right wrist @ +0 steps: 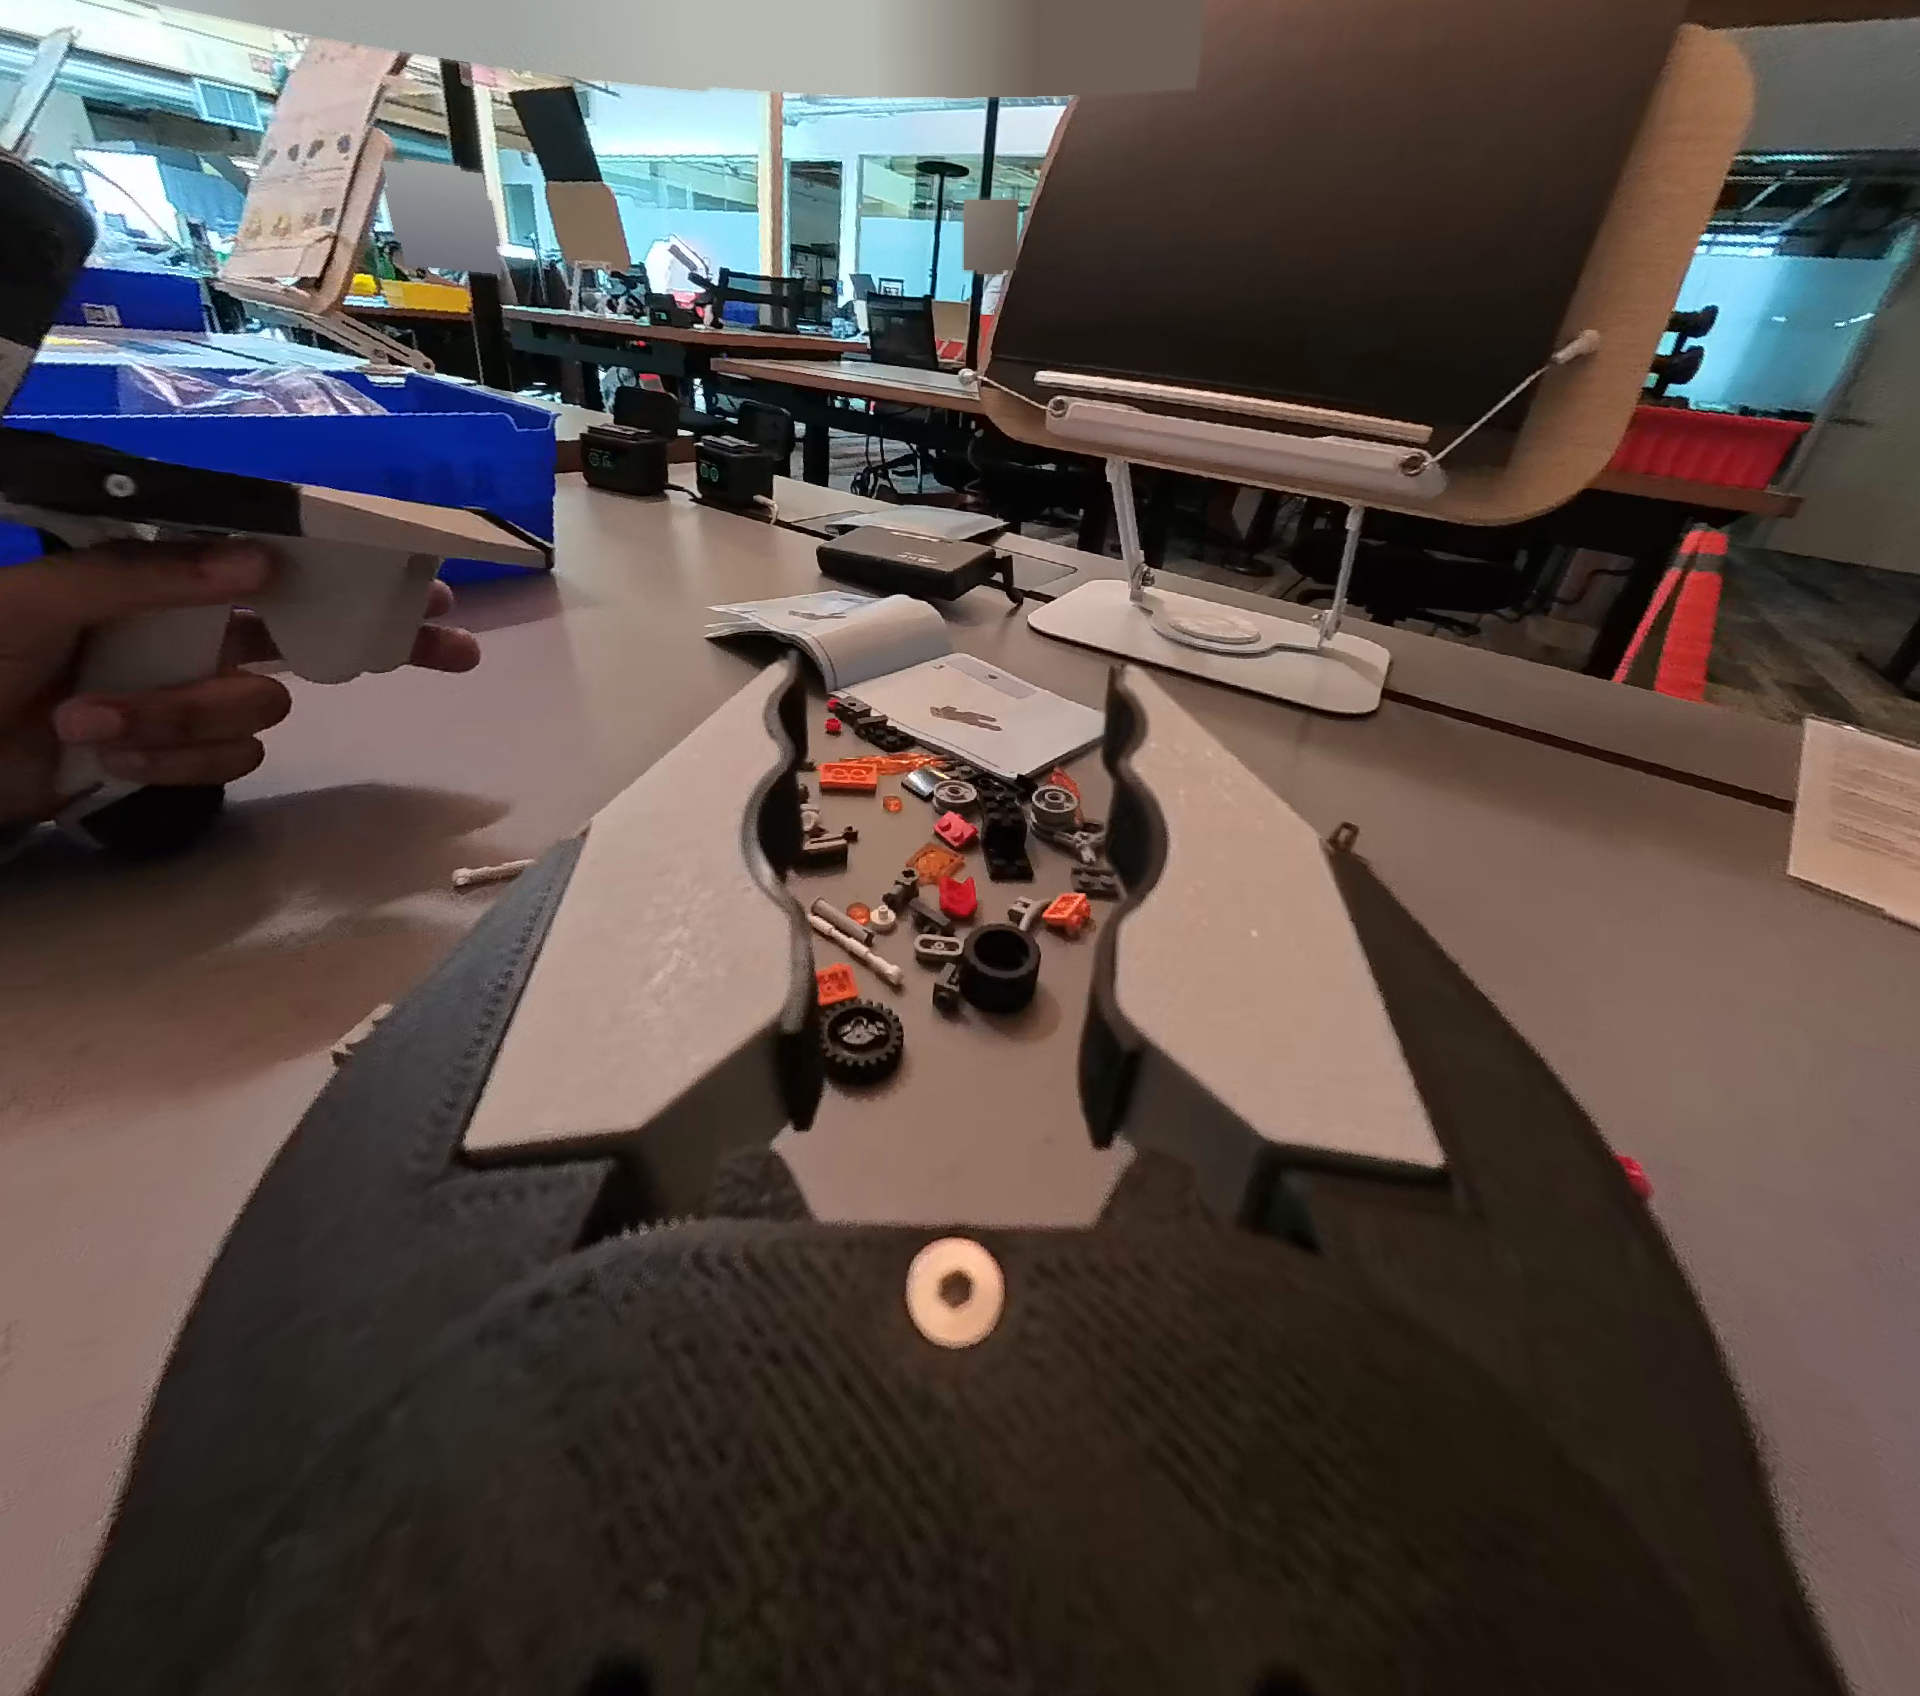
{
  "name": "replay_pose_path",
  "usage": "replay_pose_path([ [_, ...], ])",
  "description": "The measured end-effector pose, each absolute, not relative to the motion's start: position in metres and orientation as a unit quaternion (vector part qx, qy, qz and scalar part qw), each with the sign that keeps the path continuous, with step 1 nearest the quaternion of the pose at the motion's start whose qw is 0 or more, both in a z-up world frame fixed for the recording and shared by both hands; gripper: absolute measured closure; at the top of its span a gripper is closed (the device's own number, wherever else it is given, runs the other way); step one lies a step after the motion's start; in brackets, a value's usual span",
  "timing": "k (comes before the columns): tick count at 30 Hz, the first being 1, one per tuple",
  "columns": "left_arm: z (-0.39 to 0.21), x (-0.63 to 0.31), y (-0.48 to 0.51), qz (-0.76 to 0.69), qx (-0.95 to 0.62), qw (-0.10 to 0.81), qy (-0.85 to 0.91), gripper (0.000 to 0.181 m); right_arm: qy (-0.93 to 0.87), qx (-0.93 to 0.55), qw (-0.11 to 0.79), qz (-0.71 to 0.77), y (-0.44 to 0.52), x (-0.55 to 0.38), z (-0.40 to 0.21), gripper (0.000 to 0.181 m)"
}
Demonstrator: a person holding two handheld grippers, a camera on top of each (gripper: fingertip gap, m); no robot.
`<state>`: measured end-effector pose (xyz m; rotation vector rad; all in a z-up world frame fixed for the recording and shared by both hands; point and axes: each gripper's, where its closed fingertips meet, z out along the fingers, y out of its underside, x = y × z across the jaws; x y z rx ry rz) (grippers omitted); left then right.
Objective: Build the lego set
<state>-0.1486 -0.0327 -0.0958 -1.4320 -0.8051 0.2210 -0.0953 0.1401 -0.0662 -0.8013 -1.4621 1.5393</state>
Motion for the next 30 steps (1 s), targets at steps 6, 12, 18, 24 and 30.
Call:
replay_pose_path([
  [6,-0.096,-0.149,-0.033,0.101,-0.637,0.675,-0.359,0.181,-0.599,-0.307,0.423,0.607,0.134,-0.094,-0.069,0.143],
  [12,-0.096,-0.149,-0.033,0.1,-0.636,0.675,-0.36,0.181,-0.606,-0.3,0.422,0.604,0.131,-0.093,-0.07,0.164],
  [18,-0.098,-0.152,-0.035,0.106,-0.637,0.667,-0.373,0.181,-0.609,-0.293,0.418,0.607,0.128,-0.091,-0.07,0.18],
  [24,-0.101,-0.153,-0.035,0.095,-0.637,0.664,-0.381,0.181,-0.615,-0.282,0.406,0.615,0.124,-0.088,-0.071,0.181],
  [30,-0.101,-0.152,-0.035,0.092,-0.636,0.665,-0.38,0.181,-0.616,-0.279,0.404,0.617,0.122,-0.088,-0.071,0.181],
])
